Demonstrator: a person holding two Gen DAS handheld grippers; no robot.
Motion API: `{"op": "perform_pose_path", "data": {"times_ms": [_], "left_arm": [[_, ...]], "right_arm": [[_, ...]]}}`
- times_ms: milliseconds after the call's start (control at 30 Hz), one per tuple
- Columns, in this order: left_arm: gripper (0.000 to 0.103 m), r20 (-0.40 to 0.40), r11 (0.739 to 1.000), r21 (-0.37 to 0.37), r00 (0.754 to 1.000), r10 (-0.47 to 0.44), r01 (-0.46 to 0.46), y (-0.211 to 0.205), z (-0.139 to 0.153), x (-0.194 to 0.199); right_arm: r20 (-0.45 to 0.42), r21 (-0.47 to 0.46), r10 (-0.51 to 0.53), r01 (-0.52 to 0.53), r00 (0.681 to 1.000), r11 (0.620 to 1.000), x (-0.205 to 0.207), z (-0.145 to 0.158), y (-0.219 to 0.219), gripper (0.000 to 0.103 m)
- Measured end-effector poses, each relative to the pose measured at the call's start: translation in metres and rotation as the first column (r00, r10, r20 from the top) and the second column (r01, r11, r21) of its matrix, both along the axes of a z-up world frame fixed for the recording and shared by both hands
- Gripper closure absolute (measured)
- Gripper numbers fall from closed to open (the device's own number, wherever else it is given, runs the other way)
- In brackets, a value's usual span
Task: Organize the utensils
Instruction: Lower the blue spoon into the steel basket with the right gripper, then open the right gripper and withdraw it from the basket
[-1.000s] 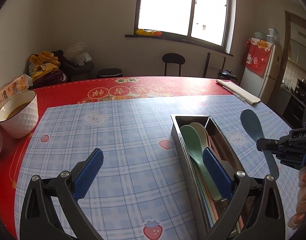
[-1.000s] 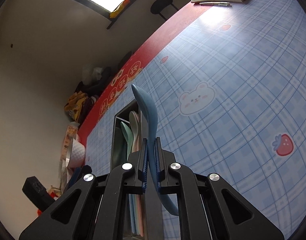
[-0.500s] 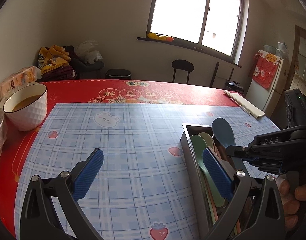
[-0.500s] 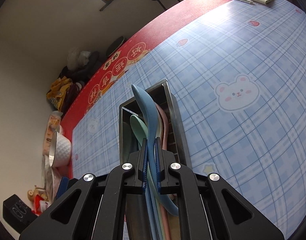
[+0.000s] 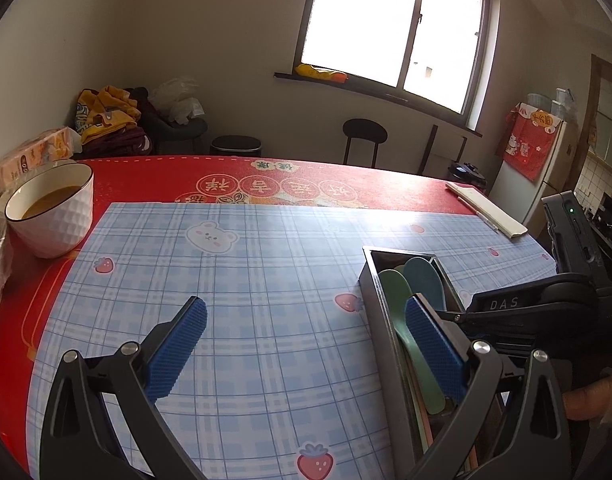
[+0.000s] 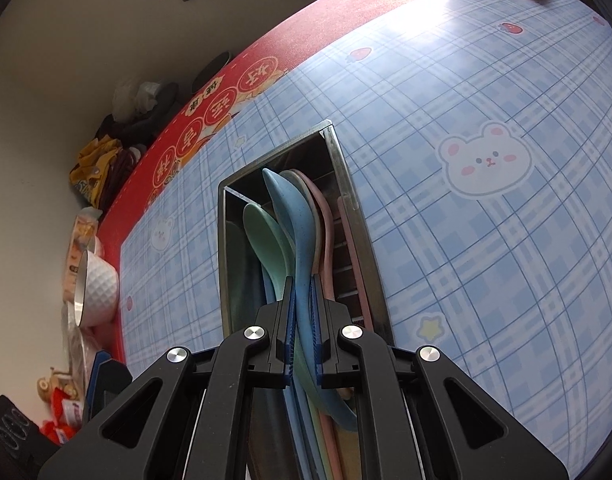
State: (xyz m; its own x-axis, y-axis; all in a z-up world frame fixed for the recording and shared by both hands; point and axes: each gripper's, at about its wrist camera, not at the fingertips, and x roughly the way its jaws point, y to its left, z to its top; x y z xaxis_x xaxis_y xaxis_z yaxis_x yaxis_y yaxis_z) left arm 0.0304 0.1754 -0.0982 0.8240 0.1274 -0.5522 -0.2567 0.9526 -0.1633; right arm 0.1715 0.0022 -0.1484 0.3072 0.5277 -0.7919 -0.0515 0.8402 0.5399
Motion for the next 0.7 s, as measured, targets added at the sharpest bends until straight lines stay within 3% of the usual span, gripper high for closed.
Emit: {"op": "perform_pose_path", "data": {"times_ms": [333,700], "left_arm": [[0.006,-0.002,1.0,-0.013,1.0,0.0,0.0,0.002,-0.001,0.0],[0.006,-0.028,1.0,-0.002,0.999,-0.029,0.029,-0.006,-0.004,0.003]], "right_arm": [[0.023,0.026,0.002,-0.002,1.0,1.0,-0.005,0.011,-0.01,0.094],[0.17,-0.146,0.081,-0.056,0.982,0.988,-0.018,0.04,-0.027,0.094]]}}
